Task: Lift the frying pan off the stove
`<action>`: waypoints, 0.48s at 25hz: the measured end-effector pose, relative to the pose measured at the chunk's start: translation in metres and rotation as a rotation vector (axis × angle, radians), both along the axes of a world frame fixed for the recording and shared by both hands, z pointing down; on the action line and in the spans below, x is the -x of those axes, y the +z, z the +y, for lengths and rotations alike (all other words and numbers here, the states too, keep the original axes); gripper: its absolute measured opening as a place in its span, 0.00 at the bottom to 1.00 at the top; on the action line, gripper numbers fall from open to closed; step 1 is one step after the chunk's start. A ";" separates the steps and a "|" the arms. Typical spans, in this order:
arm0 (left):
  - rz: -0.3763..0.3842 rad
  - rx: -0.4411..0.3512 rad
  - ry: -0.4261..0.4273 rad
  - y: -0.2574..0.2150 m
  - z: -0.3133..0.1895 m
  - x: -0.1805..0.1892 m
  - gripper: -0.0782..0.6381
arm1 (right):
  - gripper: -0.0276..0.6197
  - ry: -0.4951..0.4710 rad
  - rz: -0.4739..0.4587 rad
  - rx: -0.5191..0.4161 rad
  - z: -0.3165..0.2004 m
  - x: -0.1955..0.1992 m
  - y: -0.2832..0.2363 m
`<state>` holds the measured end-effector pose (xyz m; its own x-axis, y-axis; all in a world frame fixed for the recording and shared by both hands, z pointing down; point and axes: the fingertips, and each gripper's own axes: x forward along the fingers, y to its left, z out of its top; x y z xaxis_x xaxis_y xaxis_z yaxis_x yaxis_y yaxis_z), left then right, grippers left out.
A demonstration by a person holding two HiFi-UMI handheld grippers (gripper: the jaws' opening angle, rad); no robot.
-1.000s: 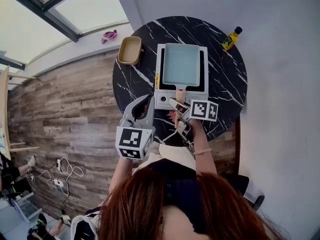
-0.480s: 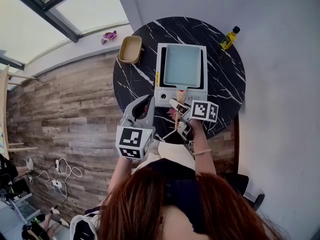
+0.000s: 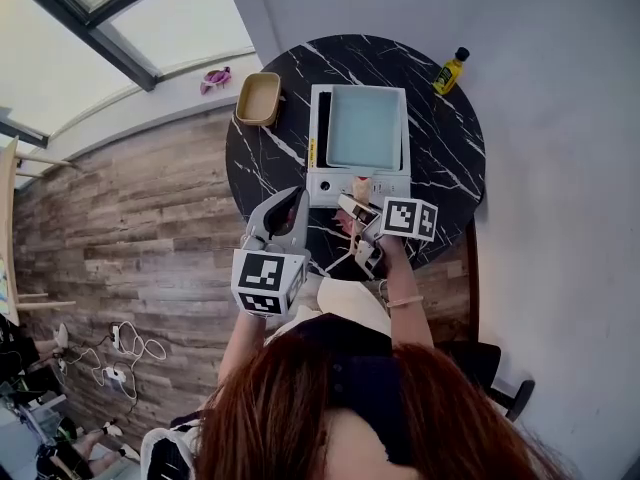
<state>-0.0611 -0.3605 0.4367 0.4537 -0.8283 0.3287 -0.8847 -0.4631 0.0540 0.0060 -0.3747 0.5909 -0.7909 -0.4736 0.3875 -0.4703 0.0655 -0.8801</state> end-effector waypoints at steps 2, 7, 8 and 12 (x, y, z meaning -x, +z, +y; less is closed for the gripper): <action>0.002 -0.002 0.003 0.000 0.001 0.000 0.13 | 0.19 0.007 -0.001 0.001 0.002 -0.001 0.000; 0.004 -0.016 0.007 -0.002 0.005 0.001 0.13 | 0.19 0.013 -0.005 -0.005 0.009 -0.001 -0.004; 0.005 -0.018 0.008 -0.002 0.005 0.001 0.13 | 0.19 0.013 -0.002 -0.007 0.009 -0.001 -0.003; 0.006 -0.026 0.013 0.002 0.002 0.003 0.13 | 0.19 0.012 0.001 -0.018 0.006 0.001 -0.001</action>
<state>-0.0637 -0.3588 0.4391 0.4661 -0.8308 0.3042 -0.8785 -0.4754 0.0476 0.0052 -0.3688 0.5903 -0.7848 -0.4897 0.3798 -0.4722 0.0756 -0.8782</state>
